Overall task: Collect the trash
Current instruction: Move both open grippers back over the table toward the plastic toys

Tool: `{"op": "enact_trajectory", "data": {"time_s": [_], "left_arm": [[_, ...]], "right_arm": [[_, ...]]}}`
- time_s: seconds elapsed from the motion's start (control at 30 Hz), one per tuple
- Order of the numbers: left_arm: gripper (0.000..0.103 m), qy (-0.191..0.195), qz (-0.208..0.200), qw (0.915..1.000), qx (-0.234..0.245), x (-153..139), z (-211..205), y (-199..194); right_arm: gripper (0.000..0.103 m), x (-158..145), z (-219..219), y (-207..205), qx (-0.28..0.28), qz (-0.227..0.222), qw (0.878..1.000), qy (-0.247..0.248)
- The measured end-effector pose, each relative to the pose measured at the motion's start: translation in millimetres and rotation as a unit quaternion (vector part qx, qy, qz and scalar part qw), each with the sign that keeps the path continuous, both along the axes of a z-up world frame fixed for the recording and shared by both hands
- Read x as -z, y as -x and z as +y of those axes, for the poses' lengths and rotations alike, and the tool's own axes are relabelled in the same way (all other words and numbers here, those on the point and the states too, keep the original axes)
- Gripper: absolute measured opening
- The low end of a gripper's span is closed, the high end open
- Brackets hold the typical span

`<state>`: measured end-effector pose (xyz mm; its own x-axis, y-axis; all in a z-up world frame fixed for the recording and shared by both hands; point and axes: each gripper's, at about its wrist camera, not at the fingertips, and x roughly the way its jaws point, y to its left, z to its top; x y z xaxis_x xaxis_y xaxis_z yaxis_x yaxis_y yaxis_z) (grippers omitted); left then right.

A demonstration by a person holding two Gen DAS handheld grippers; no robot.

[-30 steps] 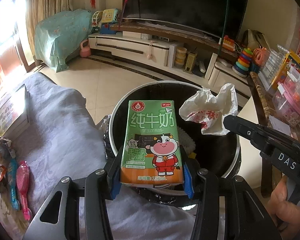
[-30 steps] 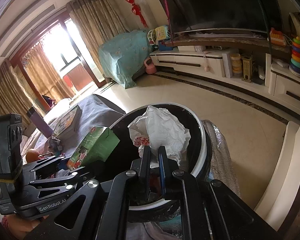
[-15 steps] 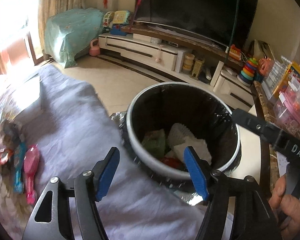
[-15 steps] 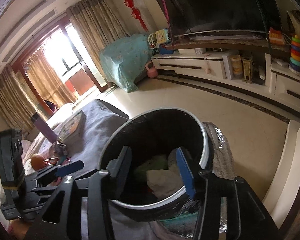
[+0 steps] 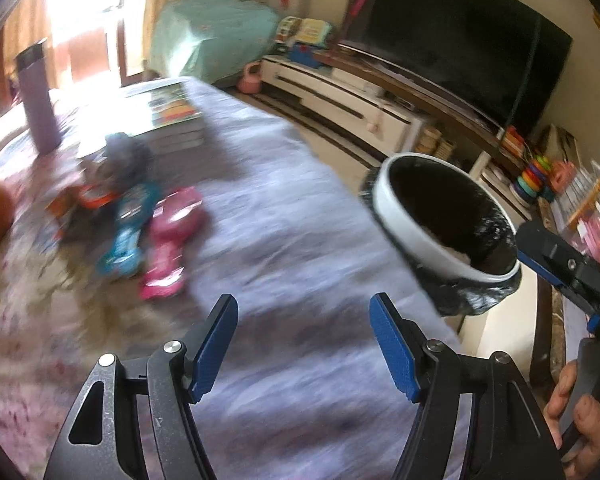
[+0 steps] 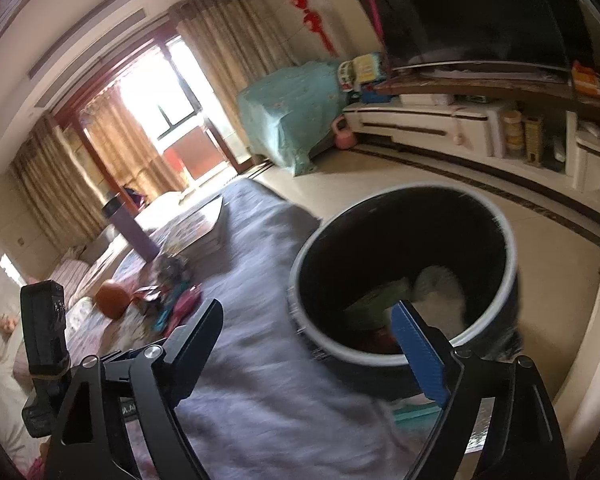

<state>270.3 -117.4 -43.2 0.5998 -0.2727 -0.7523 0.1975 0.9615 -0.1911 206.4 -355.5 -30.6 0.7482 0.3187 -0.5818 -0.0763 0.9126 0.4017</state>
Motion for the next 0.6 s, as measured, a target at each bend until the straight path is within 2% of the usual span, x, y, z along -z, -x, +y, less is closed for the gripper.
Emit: {"op": "enact_trajectory", "data": {"time_s": [0.33, 0.6], "left_arm": [[0.068, 0.015, 0.009, 0.9975, -0.069, 0, 75, 33], [0.068, 0.011, 0.013, 0.9948, -0.1, -3, 105, 35]], "right_arm": [[0.088, 14, 51, -3, -0.045, 0.017, 0.999, 0.003], [0.088, 25, 88, -8, -0.076, 0.032, 0.997, 0.007]]}}
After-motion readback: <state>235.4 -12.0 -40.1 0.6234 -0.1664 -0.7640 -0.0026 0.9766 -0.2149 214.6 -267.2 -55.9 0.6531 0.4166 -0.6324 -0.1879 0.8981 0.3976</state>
